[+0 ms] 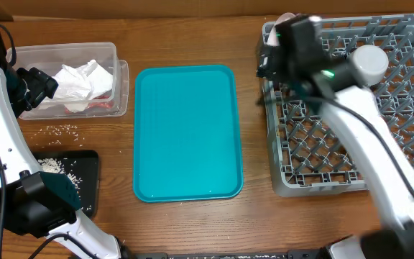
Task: Sort waste into correct bins and load items into the dishwasher
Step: 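Carry the plate to the rack's back left and stand it upright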
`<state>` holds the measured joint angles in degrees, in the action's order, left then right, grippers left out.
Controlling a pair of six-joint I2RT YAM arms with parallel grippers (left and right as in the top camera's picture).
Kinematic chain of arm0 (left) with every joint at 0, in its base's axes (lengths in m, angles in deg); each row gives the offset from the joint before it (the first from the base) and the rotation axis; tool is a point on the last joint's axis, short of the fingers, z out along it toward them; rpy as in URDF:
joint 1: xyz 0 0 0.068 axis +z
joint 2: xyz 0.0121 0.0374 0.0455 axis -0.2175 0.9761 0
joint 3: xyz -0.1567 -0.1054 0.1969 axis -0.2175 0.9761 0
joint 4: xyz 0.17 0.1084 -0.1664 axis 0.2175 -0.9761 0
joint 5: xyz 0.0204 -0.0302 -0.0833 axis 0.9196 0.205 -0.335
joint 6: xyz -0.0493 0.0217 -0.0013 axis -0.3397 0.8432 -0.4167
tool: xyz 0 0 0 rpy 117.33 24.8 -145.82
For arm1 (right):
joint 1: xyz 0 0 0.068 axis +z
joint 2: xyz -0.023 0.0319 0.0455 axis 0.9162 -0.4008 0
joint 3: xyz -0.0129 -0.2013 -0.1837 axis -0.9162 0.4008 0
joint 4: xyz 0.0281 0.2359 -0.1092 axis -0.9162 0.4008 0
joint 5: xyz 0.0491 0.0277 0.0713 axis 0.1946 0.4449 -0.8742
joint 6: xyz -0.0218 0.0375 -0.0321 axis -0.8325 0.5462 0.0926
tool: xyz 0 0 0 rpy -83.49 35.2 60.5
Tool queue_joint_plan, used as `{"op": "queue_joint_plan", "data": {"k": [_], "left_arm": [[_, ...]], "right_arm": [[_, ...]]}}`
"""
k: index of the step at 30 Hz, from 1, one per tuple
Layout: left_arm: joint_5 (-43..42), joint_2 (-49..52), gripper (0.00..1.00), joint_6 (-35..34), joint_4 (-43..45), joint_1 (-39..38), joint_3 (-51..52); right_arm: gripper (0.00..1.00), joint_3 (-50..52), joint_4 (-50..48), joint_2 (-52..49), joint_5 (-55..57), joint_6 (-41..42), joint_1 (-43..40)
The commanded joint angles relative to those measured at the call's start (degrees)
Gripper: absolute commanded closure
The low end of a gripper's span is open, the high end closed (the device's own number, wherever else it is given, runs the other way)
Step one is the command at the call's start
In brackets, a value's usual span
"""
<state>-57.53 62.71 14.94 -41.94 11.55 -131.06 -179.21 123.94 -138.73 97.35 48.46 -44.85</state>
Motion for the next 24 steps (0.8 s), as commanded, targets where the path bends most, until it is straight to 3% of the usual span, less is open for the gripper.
{"op": "queue_joint_plan", "data": {"k": [1, 7, 11, 16, 19, 24], "left_arm": [[0.79, -0.46, 0.0, -0.57, -0.13, 0.13, -1.14], [0.79, -0.46, 0.0, -0.55, -0.13, 0.13, -1.14], [0.76, -0.46, 0.0, -0.57, -0.13, 0.13, -1.14], [0.79, -0.46, 0.0, -0.55, -0.13, 0.13, -1.14], [0.79, -0.46, 0.0, -0.55, -0.13, 0.13, -1.14], [0.79, -0.46, 0.0, -0.55, -0.13, 0.13, -1.14]], "right_arm": [[0.0, -2.71, 3.43, 12.22, -3.19, 0.37, 0.02], [0.0, -1.57, 14.67, 22.12, -4.33, 3.13, 0.31], [0.0, 4.98, 16.65, 28.76, -4.33, 3.39, 2.14], [0.0, 22.73, 9.46, 40.61, -4.31, 7.15, 5.14], [0.0, 35.63, 0.28, 48.98, -5.01, 11.85, 5.27], [0.0, 41.57, -3.37, 51.3, -4.98, 20.0, 5.27]]}}
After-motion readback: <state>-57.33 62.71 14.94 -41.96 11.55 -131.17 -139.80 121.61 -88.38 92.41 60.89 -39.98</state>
